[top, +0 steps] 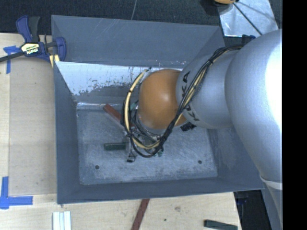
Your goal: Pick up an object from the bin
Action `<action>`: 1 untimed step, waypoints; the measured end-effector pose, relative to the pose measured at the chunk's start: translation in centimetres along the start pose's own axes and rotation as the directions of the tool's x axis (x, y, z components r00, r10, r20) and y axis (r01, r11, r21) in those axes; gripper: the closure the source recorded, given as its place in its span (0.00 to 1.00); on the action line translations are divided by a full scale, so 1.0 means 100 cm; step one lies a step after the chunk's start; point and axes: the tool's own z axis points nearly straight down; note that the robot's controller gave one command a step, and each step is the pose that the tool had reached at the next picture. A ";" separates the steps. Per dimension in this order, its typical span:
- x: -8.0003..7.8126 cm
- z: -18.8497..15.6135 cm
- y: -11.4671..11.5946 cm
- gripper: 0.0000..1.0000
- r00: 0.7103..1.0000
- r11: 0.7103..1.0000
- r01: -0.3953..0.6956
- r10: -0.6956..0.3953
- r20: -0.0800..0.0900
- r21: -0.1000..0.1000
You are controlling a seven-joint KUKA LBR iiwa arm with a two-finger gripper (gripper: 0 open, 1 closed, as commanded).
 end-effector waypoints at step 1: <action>-0.010 -0.154 -0.006 1.00 1.000 1.000 -0.010 0.010 -0.004 0.001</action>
Offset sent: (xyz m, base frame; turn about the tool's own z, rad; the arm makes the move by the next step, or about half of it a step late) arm 0.0000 0.0000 0.0000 0.0000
